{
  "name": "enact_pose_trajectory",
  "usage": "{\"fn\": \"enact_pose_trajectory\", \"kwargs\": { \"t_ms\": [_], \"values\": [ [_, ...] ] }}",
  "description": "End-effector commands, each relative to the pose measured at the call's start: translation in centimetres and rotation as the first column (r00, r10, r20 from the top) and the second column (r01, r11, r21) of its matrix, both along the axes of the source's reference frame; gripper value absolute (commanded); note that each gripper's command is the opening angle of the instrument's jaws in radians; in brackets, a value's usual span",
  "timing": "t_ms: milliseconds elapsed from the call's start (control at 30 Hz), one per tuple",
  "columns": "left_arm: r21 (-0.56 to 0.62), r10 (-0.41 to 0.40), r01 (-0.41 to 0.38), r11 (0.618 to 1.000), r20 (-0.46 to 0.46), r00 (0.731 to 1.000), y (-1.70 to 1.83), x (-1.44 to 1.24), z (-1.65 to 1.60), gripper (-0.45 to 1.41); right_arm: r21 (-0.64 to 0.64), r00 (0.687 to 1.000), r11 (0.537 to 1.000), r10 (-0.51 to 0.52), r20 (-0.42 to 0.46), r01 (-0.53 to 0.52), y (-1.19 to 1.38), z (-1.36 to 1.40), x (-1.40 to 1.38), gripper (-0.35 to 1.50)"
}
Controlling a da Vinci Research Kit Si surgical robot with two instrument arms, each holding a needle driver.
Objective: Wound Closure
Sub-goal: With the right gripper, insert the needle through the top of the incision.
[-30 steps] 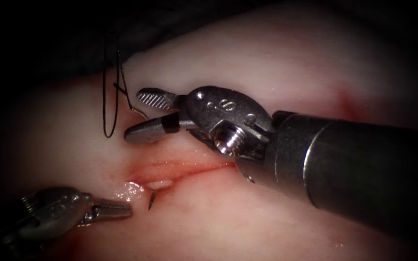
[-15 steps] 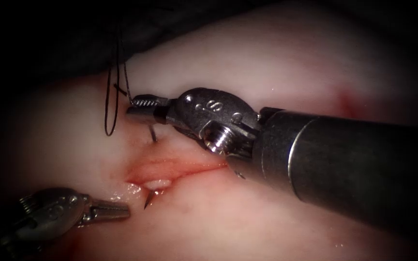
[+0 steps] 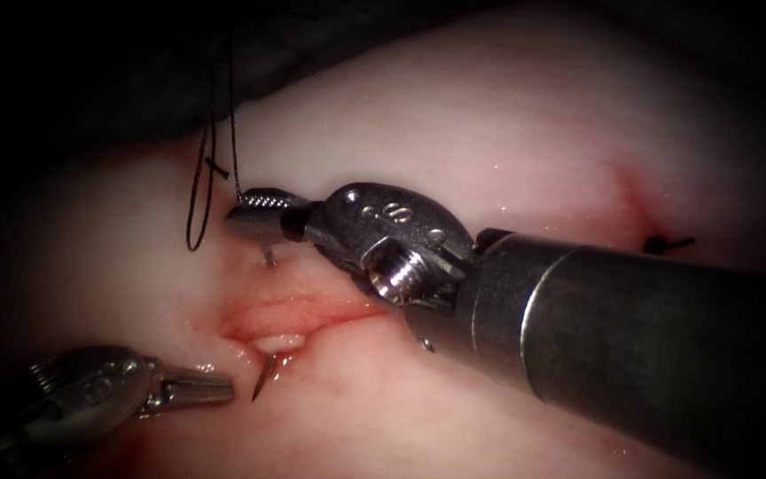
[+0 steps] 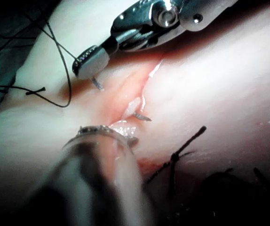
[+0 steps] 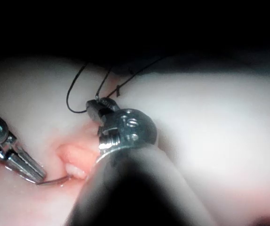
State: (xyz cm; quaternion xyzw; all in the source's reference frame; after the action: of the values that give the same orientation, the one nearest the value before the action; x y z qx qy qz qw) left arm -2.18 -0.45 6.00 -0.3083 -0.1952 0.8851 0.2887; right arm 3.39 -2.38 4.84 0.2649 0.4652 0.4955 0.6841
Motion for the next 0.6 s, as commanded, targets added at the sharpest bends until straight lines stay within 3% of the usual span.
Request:
{"fn": "enact_pose_trajectory", "kwargs": {
  "t_ms": [33,400,567,600],
  "values": [
    [-0.004,0.0,0.0,1.0,0.002,1.0,0.09,-0.05,0.05,-0.45,0.031,1.0,0.999,0.008,-0.012,-0.007,0.0,0.01,0.13,-0.35],
    [-0.004,0.0,0.0,1.0,0.002,1.0,0.09,-0.05,0.05,-0.45,0.243,0.995,0.97,0.048,-0.086,-0.025,-0.44,-0.07,0.08,-0.35],
    [-0.003,-0.011,0.011,1.0,0.007,1.0,0.1,-0.05,0.05,-0.45,0.233,0.983,0.971,0.089,-0.159,-0.05,-0.34,-0.08,-0.02,-0.35],
    [-0.012,-0.013,0.014,1.0,0.01,1.0,0.1,-0.05,0.05,-0.45,0.239,0.981,0.969,0.098,-0.169,-0.056,-0.3,-0.08,-0.05,-0.18]
  ]
}}
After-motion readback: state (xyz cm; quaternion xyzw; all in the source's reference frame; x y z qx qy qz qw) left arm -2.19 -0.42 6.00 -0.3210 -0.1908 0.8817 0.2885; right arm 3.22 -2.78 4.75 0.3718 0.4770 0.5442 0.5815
